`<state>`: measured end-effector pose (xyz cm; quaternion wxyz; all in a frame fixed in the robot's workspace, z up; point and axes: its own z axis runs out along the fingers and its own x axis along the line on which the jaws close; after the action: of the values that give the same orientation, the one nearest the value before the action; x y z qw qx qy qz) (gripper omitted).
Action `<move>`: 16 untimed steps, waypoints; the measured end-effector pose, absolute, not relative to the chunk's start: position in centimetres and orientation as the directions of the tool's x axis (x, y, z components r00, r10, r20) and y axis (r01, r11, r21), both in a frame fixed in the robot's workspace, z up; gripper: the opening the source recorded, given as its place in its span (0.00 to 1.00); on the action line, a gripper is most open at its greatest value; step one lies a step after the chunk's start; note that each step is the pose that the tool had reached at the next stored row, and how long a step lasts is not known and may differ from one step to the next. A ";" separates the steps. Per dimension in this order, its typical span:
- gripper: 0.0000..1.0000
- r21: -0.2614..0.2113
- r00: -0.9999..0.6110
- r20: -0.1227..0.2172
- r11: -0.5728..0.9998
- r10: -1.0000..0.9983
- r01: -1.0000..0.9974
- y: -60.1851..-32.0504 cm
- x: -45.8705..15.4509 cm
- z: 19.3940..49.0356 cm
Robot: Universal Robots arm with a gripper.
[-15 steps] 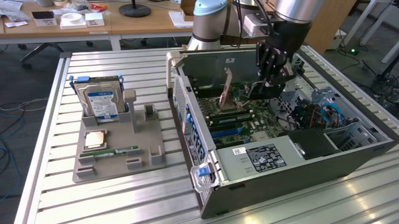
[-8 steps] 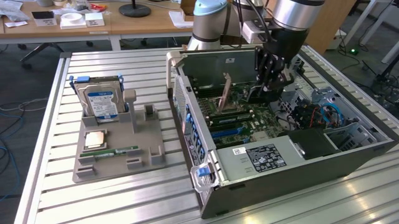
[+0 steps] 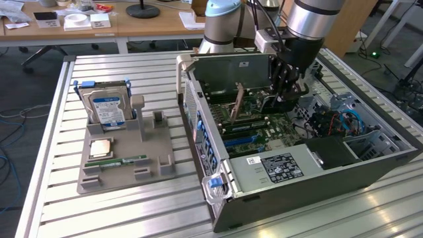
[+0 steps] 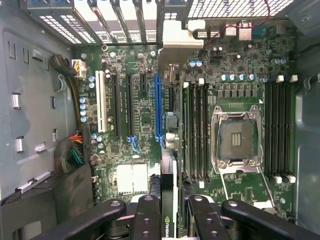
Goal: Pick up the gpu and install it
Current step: 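Insert the gpu into the slot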
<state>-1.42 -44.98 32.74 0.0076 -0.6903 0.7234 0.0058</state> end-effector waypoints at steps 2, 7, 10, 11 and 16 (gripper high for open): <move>0.26 -0.002 -0.047 -0.019 0.047 -0.999 -0.999 -45.0 -1.4 32.7; 0.26 -0.002 -0.047 -0.019 0.047 -0.999 -0.999 -45.0 -1.4 32.7; 0.26 -0.002 -0.047 -0.019 0.047 -0.999 -0.999 -45.0 -1.4 32.7; 0.26 -0.002 -0.047 -0.020 0.047 -0.999 -0.999 -45.0 -1.4 32.6; 0.26 -0.002 -0.047 -0.019 0.047 -0.999 -0.999 -45.0 -1.4 32.1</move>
<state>-1.42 -44.98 32.06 0.0077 -0.6903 0.7234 0.0059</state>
